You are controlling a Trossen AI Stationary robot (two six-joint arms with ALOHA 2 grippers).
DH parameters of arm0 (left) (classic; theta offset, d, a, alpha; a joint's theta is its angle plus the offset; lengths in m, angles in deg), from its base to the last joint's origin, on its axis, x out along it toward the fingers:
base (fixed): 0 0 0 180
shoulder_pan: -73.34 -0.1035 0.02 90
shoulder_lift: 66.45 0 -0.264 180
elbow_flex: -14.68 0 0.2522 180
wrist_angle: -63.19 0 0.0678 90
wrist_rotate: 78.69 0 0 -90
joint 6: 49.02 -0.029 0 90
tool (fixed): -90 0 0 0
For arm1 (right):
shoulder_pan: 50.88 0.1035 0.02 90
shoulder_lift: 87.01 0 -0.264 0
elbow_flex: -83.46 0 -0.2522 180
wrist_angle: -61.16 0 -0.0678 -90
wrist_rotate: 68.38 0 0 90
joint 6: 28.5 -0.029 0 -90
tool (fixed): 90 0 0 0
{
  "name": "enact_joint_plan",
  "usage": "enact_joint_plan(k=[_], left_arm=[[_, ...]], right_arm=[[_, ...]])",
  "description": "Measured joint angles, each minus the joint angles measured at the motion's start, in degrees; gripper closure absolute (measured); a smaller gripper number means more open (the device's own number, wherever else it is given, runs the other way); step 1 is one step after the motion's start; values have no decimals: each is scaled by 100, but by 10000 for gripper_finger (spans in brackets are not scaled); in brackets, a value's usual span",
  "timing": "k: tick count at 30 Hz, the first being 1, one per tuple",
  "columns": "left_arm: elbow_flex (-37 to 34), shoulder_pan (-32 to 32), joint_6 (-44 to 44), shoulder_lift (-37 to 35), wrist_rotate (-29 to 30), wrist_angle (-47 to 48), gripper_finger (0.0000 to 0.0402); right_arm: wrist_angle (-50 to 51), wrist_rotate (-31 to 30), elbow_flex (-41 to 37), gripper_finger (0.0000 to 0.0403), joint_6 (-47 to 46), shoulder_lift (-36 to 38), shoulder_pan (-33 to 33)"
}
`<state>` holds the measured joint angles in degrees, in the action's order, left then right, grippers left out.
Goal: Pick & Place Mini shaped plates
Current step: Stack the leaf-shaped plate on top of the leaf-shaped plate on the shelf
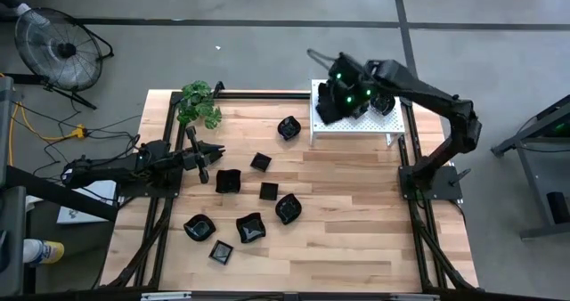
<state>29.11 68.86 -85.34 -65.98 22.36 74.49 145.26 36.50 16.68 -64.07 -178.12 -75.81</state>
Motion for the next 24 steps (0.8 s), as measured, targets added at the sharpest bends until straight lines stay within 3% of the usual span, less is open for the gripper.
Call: enact_joint_plan(k=[7,11,19,24], left_arm=[[0,-1,0,0,2,0,356],[0,1,0,0,4,2,356],[0,0,0,0,7,0,356],[0,-1,0,0,7,2,356]], right_arm=[[338,-315,0,341,73,0,1162],[555,-792,0,340,-214,-2,1847],[756,-1557,0,341,-1584,-53,2926],[948,-1709,0,340,-2705,-269,3436]])
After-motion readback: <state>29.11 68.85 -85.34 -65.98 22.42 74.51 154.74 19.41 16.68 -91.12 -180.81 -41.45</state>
